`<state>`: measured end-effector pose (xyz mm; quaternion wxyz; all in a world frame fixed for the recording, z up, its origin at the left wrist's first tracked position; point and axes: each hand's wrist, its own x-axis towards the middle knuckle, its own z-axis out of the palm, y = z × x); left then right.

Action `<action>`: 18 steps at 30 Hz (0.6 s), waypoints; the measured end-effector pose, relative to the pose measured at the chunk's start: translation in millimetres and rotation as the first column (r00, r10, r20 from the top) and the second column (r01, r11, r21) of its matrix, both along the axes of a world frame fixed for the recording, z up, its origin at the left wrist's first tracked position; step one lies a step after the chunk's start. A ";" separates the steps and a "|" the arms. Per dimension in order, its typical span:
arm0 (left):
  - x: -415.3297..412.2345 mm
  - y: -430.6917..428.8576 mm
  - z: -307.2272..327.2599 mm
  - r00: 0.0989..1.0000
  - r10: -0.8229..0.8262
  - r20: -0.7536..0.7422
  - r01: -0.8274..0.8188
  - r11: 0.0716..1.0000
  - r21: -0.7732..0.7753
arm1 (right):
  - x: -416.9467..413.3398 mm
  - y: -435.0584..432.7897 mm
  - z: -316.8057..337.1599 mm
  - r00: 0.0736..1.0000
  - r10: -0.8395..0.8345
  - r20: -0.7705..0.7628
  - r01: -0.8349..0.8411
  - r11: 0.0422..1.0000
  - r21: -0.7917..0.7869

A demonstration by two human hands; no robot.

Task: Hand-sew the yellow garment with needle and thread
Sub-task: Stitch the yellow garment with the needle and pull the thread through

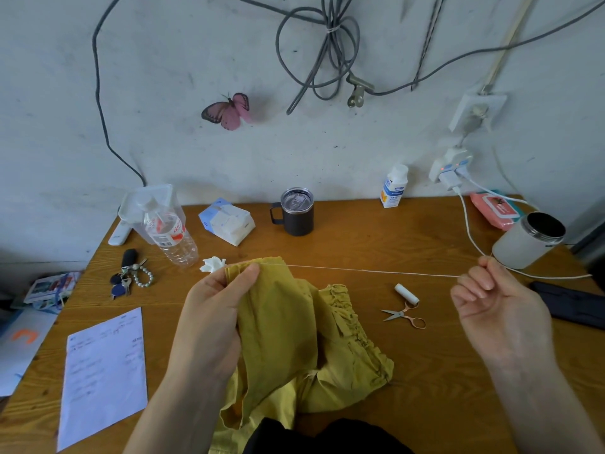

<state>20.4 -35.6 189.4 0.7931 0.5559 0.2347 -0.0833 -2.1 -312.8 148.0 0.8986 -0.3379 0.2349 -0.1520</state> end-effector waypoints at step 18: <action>-15.2 -18.5 5.6 0.970 -0.226 0.084 0.218 0.971 0.093 | -7.3 66.8 28.6 0.925 0.363 0.115 -0.148 0.621 -0.770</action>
